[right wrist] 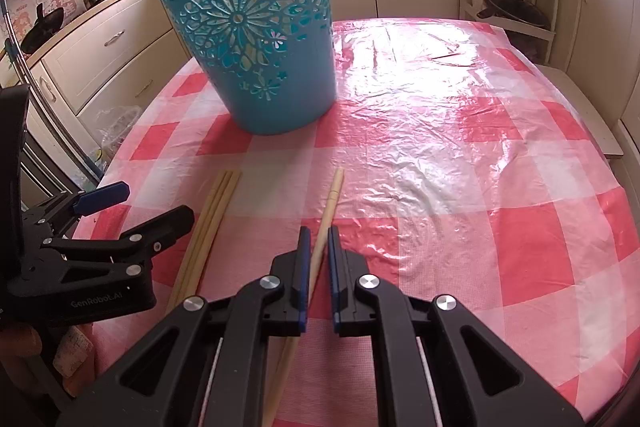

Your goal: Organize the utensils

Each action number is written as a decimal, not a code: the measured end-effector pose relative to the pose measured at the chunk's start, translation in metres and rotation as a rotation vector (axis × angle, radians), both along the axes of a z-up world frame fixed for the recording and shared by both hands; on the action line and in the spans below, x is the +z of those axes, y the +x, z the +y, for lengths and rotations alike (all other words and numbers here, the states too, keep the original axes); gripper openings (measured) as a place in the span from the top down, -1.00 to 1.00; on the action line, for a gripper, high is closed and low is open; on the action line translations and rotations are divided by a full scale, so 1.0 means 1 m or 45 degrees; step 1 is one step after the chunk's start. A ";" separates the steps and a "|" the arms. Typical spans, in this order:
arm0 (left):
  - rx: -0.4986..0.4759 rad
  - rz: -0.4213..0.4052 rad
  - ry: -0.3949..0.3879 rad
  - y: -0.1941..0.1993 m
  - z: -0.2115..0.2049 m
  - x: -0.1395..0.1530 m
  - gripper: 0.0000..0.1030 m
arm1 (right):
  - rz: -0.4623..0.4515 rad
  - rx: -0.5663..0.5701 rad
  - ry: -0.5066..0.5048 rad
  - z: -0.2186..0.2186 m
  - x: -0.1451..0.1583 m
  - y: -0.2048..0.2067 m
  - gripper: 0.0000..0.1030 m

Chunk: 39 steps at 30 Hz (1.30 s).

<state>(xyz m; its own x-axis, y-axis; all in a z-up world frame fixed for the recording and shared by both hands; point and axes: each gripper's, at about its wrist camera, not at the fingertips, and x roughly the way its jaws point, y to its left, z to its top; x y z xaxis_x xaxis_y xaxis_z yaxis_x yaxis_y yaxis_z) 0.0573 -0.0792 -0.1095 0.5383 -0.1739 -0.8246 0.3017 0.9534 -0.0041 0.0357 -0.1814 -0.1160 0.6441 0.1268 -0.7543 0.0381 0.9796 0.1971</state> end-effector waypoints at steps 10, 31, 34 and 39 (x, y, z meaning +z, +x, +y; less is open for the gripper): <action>0.008 0.037 -0.024 0.004 0.003 -0.004 -0.80 | -0.001 0.000 -0.001 0.000 0.000 0.000 0.82; 0.000 0.060 0.012 -0.005 -0.008 -0.006 -0.82 | -0.001 -0.002 0.010 0.000 0.002 0.001 0.82; 0.002 0.060 0.012 -0.005 -0.006 -0.006 -0.82 | -0.001 -0.002 0.012 0.000 0.002 0.001 0.82; 0.018 0.057 0.005 -0.004 -0.005 -0.006 -0.82 | -0.005 0.000 0.018 -0.001 0.001 0.001 0.82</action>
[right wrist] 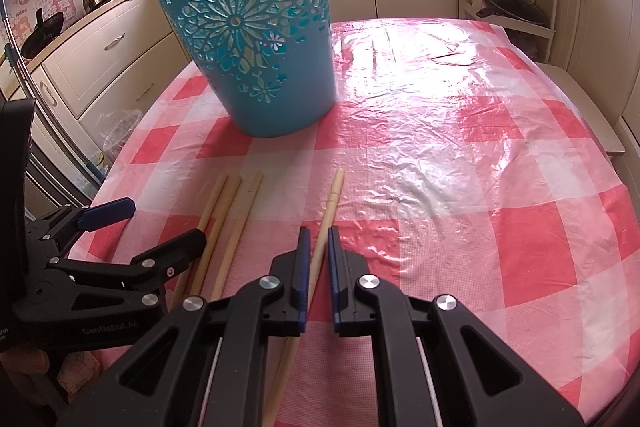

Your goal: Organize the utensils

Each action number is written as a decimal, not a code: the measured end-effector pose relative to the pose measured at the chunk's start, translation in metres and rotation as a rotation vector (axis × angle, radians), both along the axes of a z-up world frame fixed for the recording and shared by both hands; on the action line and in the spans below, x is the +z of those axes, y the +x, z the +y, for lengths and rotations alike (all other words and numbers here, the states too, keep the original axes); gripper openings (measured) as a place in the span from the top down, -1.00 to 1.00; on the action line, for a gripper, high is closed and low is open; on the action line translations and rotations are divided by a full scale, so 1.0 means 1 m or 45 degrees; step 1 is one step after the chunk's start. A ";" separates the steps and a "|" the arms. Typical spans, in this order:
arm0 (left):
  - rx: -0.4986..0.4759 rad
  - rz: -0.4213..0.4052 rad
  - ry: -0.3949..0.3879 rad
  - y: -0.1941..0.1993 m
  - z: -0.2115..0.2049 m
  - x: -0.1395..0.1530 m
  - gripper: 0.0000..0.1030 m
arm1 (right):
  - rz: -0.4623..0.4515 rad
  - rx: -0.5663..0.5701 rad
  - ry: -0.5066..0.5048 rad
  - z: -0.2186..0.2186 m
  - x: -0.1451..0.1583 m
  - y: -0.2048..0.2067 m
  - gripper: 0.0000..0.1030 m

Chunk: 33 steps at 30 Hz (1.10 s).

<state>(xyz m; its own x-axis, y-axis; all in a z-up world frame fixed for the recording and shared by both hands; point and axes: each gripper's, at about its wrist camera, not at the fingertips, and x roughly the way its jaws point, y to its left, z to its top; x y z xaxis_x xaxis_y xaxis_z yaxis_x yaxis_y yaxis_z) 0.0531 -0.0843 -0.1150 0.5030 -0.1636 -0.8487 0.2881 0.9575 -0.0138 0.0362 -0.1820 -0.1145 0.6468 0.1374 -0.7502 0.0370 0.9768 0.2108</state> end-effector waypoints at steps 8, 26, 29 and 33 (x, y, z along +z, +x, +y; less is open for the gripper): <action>0.098 -0.019 -0.032 0.005 0.011 0.000 -0.82 | -0.056 0.022 -0.015 0.000 -0.003 -0.006 0.81; 0.131 -0.026 -0.015 0.004 0.011 -0.001 -0.82 | -0.065 0.019 -0.118 0.010 -0.002 -0.003 0.78; 0.128 -0.025 -0.022 0.004 0.011 -0.001 -0.82 | -0.068 0.009 -0.115 0.010 -0.003 -0.003 0.78; 0.119 -0.019 -0.015 0.005 0.010 -0.002 -0.85 | -0.066 0.001 -0.150 0.014 -0.003 -0.002 0.78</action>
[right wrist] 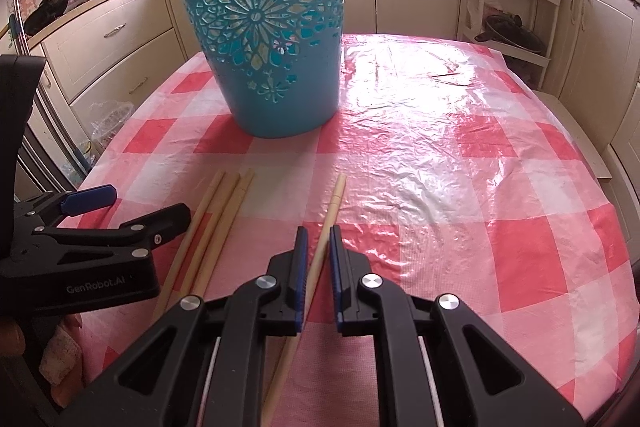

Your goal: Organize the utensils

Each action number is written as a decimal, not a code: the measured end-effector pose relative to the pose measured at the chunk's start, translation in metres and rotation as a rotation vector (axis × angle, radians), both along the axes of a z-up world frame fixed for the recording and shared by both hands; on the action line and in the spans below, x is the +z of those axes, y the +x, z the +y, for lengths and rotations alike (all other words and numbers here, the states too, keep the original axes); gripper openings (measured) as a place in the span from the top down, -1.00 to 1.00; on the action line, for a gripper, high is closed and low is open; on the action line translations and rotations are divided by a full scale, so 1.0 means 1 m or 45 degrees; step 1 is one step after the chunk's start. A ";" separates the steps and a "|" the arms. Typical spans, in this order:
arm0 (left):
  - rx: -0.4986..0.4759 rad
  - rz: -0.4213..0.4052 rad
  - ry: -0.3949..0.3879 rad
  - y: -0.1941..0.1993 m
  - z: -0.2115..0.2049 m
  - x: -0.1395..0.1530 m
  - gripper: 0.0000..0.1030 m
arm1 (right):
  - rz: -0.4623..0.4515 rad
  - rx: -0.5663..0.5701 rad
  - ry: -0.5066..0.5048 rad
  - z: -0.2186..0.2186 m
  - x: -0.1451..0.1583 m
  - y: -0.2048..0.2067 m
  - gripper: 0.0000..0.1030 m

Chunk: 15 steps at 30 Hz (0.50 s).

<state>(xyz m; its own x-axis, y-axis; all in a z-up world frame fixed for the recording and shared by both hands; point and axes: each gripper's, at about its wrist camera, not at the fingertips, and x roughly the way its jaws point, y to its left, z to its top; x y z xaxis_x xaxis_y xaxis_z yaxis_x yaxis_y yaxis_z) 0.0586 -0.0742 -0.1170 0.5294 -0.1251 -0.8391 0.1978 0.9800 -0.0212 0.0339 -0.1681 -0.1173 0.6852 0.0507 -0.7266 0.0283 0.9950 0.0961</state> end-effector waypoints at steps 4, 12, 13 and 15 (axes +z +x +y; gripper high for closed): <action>-0.005 0.000 -0.002 -0.001 0.000 0.000 -0.85 | -0.002 -0.006 -0.058 0.007 0.000 -0.001 0.78; -0.005 -0.002 -0.008 -0.001 0.001 0.000 -0.85 | -0.005 -0.035 -0.096 0.009 -0.001 -0.001 0.67; -0.004 -0.003 -0.008 -0.002 0.001 0.000 -0.85 | -0.005 -0.040 -0.088 0.008 -0.001 -0.001 0.66; -0.004 -0.003 -0.005 -0.002 0.001 0.000 -0.85 | -0.005 -0.043 -0.086 0.008 -0.001 -0.001 0.66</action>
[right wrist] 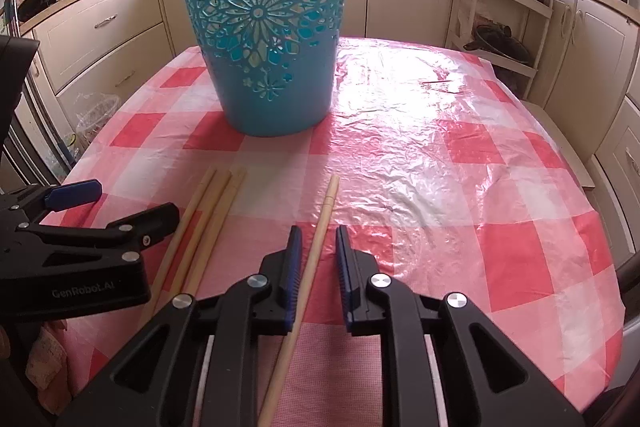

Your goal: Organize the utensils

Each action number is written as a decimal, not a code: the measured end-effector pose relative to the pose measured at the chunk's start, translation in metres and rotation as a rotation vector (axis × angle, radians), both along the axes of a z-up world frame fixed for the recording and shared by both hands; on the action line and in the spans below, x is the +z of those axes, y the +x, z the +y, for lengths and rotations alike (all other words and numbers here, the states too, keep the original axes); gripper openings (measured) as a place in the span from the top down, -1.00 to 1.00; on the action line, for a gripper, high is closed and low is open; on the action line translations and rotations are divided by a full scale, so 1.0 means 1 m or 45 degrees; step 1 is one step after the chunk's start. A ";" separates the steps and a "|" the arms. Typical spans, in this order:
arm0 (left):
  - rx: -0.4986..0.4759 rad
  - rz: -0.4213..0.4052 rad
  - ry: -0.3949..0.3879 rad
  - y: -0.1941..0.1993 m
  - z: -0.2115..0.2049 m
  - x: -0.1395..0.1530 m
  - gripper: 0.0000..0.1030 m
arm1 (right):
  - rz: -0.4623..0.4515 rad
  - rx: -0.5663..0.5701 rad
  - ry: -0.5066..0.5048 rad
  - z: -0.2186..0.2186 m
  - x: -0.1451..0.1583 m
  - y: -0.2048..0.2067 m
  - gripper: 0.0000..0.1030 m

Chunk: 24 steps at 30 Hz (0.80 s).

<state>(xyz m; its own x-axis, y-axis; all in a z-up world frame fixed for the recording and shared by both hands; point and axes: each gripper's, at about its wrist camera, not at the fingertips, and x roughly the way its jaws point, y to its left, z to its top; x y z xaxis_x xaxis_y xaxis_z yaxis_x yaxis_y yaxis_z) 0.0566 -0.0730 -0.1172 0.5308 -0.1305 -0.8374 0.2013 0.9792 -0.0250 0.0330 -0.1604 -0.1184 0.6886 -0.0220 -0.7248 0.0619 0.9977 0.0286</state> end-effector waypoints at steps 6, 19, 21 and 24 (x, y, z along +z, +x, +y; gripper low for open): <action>-0.001 -0.001 -0.006 0.000 0.000 0.000 -0.85 | 0.001 -0.012 -0.014 0.002 0.000 0.000 0.60; -0.002 -0.002 -0.014 -0.001 0.002 0.001 -0.85 | 0.004 -0.039 -0.012 0.000 0.000 0.000 0.48; -0.001 -0.001 -0.009 -0.001 0.002 0.001 -0.85 | 0.004 -0.039 -0.011 0.000 0.000 0.000 0.47; -0.002 -0.001 -0.003 0.000 0.002 0.001 -0.85 | 0.004 -0.038 -0.008 0.000 0.000 0.000 0.46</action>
<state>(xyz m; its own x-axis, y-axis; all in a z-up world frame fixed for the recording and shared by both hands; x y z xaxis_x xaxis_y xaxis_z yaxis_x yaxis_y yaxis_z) 0.0562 -0.0713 -0.1162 0.5310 -0.1330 -0.8369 0.2026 0.9789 -0.0270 0.0328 -0.1605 -0.1182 0.6854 -0.0470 -0.7266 0.0919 0.9955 0.0222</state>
